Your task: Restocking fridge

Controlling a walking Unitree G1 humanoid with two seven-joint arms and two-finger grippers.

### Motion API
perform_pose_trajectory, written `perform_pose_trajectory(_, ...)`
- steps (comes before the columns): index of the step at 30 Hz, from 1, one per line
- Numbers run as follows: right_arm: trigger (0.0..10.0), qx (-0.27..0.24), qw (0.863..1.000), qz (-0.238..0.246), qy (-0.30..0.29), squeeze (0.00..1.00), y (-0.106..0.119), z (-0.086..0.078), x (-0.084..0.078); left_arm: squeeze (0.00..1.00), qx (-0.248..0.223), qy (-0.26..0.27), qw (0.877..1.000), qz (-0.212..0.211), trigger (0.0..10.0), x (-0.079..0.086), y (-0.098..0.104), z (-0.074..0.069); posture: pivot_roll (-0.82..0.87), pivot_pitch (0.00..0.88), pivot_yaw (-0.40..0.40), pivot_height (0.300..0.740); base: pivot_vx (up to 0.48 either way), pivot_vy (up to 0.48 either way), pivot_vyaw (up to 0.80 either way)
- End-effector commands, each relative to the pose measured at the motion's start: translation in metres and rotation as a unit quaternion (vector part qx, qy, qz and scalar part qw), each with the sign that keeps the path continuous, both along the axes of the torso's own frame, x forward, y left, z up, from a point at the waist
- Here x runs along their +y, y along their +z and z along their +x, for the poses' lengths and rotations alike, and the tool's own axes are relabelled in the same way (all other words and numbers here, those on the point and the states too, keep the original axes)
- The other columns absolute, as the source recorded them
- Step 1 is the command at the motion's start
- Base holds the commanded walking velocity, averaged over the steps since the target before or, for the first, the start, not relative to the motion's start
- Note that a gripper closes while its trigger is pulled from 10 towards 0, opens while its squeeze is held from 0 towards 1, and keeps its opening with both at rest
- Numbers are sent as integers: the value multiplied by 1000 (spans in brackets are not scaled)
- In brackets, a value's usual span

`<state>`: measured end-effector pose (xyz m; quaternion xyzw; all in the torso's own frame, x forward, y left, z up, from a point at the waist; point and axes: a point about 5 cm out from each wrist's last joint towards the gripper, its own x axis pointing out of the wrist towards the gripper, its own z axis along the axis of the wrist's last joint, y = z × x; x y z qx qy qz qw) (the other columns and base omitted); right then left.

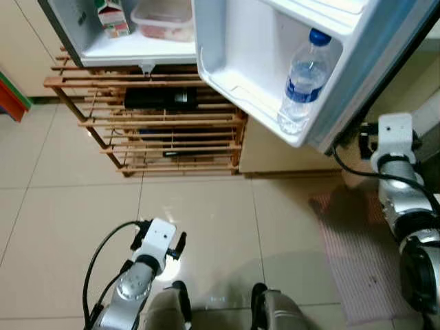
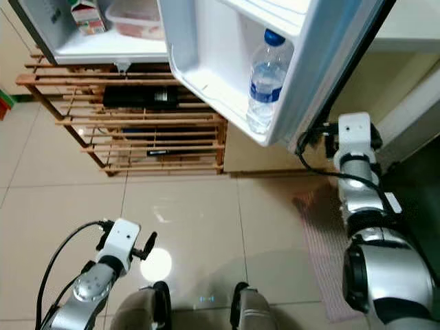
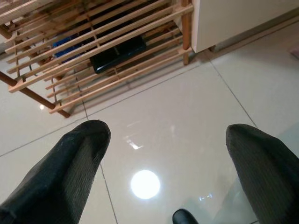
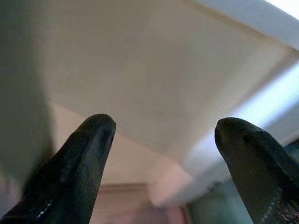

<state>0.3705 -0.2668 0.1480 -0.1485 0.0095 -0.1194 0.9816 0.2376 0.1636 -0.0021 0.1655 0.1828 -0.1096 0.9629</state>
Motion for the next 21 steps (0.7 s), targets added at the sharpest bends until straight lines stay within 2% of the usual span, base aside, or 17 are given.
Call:
perform_pose_trajectory(1, 10000, -21, 999, 27, 19, 0, 6, 3, 5, 0, 15, 4, 1000, 4, 10000, 2, -7, -5, 90, 278, -11, 740, 0, 0, 0)
perform_pose_trajectory(2, 10000, -40, 998, 49, 32, 0, 11, 6, 12, 0, 15, 8, 1000, 2, 10000, 2, -7, -4, 90, 275, -10, 740, 0, 0, 0)
perform_pose_trajectory(3, 10000, -40, 998, 49, 32, 0, 11, 6, 12, 0, 15, 8, 1000, 2, 10000, 2, -7, -4, 90, 275, -10, 740, 0, 0, 0)
perform_pose_trajectory(5, 10000, -71, 992, 88, 60, 0, 18, 11, 27, 0, 18, 9, 1000, -1, 10000, 2, -8, -4, 86, 269, -6, 740, 0, 0, 0)
perform_pose_trajectory(6, 10000, -71, 992, 88, 60, 0, 18, 11, 27, 0, 18, 9, 1000, -1, 10000, 2, -8, -4, 86, 269, -6, 740, 0, 0, 0)
perform_pose_trajectory(7, 10000, -88, 986, 106, 91, 0, 22, 13, 40, 0, 15, 5, 1000, -12, 10000, 0, -7, -2, 80, 262, -5, 740, 0, 0, 0)
perform_pose_trajectory(8, 10000, -92, 984, 110, 101, 0, 24, 14, 44, 0, 14, 4, 1000, -17, 10000, 0, -7, -1, 77, 261, -4, 740, 0, 0, 0)
perform_pose_trajectory(10, 10000, -110, 977, 120, 141, 0, 27, 13, 61, 0, -13, 0, 998, -63, 10000, -5, 2, 2, 69, 256, -3, 740, 0, 0, 0)
perform_pose_trajectory(13, 10000, -128, 968, 119, 178, 0, 31, 10, 78, 0, -93, -74, 990, -69, 10000, -18, 29, 7, 50, 248, -4, 740, 0, 0, 0)
perform_pose_trajectory(14, 10000, -131, 967, 119, 185, 0, 31, 9, 81, 0, -111, -97, 987, -67, 10000, -22, 36, 6, 50, 248, -4, 740, 0, 0, 0)
perform_pose_trajectory(15, 10000, -131, 967, 119, 185, 0, 31, 9, 81, 0, -111, -97, 987, -67, 10000, -22, 36, 6, 50, 248, -4, 740, 0, 0, 0)
perform_pose_trajectory(16, 10000, -127, 966, 112, 195, 0, 30, 9, 84, 0, -155, -156, 973, -73, 10000, -33, 56, 2, 41, 237, -12, 740, 0, 0, 0)
perform_pose_trajectory(17, 10000, -127, 966, 112, 195, 0, 30, 9, 84, 0, -155, -156, 973, -73, 10000, -33, 56, 2, 41, 237, -12, 740, 0, 0, 0)
perform_pose_trajectory(19, 10000, -123, 966, 111, 196, 0, 29, 10, 85, 0, -176, -182, 964, -74, 10000, -36, 68, 0, 49, 228, -16, 740, 0, 0, 0)
perform_pose_trajectory(21, 10000, -124, 965, 118, 200, 0, 30, 10, 89, 0, -174, -184, 966, -60, 10000, -31, 67, 0, 55, 219, -21, 740, 0, 0, 0)
